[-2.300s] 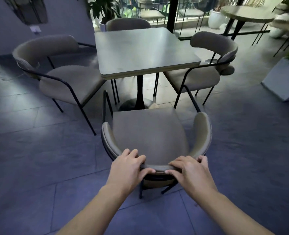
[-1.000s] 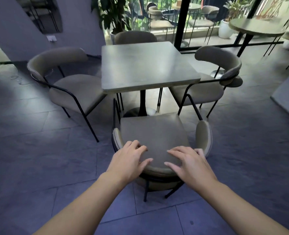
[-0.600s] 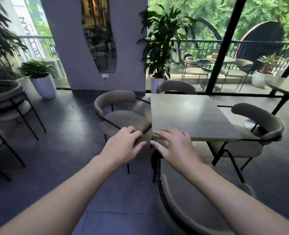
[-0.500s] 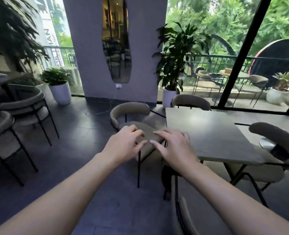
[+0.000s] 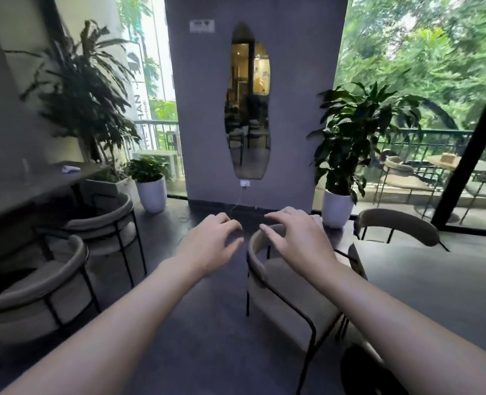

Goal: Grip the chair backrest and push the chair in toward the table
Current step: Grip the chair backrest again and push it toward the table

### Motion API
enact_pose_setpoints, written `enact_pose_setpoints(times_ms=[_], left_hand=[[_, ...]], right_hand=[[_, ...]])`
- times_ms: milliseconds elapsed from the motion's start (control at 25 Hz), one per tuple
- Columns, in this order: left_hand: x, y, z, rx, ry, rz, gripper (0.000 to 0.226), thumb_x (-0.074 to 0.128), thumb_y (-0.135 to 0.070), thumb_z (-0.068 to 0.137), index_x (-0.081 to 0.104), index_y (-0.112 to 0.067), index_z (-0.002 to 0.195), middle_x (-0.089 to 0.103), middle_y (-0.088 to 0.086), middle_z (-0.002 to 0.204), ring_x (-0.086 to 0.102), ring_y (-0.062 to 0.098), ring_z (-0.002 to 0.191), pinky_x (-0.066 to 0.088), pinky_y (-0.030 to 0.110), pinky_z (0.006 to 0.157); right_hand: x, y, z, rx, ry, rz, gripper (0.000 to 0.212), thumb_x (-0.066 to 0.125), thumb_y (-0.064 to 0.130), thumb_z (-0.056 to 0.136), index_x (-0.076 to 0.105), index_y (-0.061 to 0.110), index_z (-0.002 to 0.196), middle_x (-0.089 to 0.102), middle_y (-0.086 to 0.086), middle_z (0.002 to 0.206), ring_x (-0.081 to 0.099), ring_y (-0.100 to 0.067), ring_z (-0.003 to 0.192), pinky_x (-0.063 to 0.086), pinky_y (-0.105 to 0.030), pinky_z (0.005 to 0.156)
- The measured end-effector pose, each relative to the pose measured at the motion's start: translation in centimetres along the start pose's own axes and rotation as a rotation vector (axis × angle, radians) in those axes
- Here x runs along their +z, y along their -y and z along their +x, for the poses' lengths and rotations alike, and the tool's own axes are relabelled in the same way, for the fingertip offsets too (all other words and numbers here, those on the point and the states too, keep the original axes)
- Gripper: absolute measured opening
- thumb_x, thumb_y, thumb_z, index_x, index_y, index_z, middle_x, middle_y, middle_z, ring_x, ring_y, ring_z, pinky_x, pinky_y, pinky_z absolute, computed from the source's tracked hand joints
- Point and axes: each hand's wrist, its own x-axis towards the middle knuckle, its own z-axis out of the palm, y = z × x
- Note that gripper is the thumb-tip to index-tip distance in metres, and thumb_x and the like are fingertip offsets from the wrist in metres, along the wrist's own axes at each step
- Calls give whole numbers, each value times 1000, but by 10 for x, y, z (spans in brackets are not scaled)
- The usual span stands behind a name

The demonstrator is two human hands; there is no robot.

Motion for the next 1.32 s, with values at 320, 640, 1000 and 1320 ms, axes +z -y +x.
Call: enact_pose_setpoints(times_ms=[320,640,1000,1320], left_hand=[[0,169,186,-27,-73,115,27,52,-44,95,61,-29,116,57,-6,116,50,17,113,49,35,79],[32,378,344,-103,-62,139,26,50,-47,95,59,-32,115,55,-8,116,49,16,114,51,40,81],[139,523,601,239,-4,-27,25,51,-44,96,58,-32,117,55,-10,116,51,16,112,53,44,84],[269,468,827,606,8,-165,30,51,-45,96,60,-29,120,56,-8,117,52,17,111,52,40,83]], right_hand=[[151,-17,219,-70,-70,30,31,56,52,93,70,30,108,68,11,100,60,-14,97,37,-39,89],[322,-30,418,-82,12,46,30,55,52,93,71,31,108,68,12,100,60,-13,98,37,-39,93],[445,-123,583,185,-41,-164,29,53,51,95,70,31,105,67,9,98,60,-16,96,36,-39,89],[474,-310,653,458,-163,-421,30,56,52,93,71,31,109,67,11,102,59,-15,102,33,-38,91]])
